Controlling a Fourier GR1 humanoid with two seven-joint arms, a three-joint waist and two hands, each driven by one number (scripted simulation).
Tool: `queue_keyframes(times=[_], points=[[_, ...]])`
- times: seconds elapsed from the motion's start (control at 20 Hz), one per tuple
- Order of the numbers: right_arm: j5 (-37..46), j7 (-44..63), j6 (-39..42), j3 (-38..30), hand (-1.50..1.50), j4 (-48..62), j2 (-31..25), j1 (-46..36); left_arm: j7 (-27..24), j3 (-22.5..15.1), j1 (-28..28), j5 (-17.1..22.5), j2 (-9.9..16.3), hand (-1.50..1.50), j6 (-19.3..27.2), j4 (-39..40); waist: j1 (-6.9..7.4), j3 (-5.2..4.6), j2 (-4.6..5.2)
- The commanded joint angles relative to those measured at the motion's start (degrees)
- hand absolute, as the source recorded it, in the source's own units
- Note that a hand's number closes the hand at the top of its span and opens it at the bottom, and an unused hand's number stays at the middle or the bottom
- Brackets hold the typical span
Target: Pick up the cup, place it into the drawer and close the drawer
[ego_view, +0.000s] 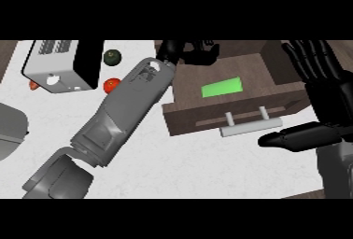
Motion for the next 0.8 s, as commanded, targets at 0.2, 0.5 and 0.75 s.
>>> queue_keyframes(times=[0.2,0.5,0.75], points=[[-5.15,0.11,5.75,3.64,-1.50,1.45,1.13,-1.86,-5.69,-0.34,3.70,7.40,-0.01,-1.50,0.77,-2.85,-2.29,-0.06,0.77],[-11.69,1.74,15.32,9.57,1.50,1.70,0.69,-3.44,-12.47,2.03,3.88,14.38,-0.01,-1.50,-2.65,-6.71,-0.93,-0.15,0.54],[-7.57,7.16,23.72,14.90,1.50,0.88,-7.83,-0.05,-15.22,3.50,3.40,18.02,-0.01,-1.50,0.99,-6.62,1.45,-0.18,-0.88]])
